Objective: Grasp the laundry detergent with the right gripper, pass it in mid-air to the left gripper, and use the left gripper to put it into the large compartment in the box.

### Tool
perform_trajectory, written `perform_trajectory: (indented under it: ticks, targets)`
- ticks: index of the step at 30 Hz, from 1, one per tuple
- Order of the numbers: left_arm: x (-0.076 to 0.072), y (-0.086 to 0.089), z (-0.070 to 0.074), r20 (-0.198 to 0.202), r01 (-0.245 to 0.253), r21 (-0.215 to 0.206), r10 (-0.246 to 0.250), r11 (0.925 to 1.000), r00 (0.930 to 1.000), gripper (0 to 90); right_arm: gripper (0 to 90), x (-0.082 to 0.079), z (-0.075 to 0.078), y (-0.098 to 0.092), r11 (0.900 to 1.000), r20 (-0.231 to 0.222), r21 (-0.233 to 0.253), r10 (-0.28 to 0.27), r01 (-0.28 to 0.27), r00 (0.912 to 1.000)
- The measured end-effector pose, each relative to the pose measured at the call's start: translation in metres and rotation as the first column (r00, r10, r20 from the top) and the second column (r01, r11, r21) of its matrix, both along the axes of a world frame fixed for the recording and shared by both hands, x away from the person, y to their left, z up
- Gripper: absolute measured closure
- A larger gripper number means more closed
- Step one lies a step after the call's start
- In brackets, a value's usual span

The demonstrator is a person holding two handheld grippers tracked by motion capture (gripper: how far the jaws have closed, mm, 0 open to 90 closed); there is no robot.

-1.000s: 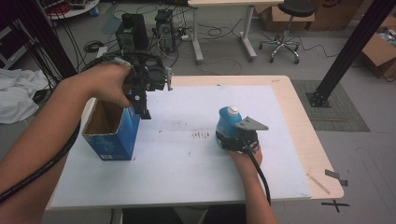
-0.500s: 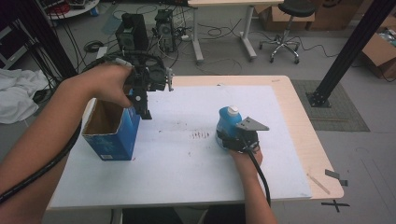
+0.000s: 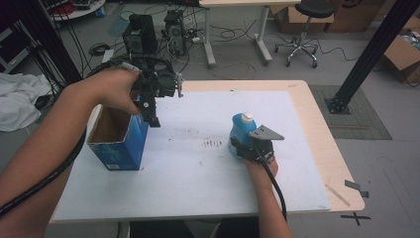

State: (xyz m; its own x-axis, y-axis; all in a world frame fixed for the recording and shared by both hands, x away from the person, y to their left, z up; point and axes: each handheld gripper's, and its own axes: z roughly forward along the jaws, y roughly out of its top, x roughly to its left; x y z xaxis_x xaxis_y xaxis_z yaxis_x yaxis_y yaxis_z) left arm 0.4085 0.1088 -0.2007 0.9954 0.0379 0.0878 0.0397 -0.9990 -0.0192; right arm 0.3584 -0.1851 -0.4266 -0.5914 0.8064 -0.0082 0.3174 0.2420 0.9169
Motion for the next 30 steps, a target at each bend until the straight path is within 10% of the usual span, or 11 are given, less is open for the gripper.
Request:
perform_trajectory:
  ticks: [19, 24, 30]
  targets:
    - [-0.001, -0.006, -0.001, -0.004, 0.014, -0.004, -0.014, 0.9999, 0.9999, 0.1, 46.1, -0.001, 0.017, -0.007, 0.99, 0.001, -0.013, 0.139, -0.139, 0.9903]
    - [-0.003, -0.006, -0.003, -0.009, 0.013, -0.008, -0.013, 0.9999, 0.9999, 0.1, 46.2, -0.003, 0.036, -0.013, 0.974, 0.011, 0.003, 0.227, -0.227, 0.9737]
    - [-0.008, -0.009, -0.005, -0.015, 0.017, -0.01, -0.017, 0.9998, 0.9997, 0.1, 46.0, -0.004, 0.058, -0.012, 0.931, 0.02, -0.009, 0.364, -0.364, 0.931]
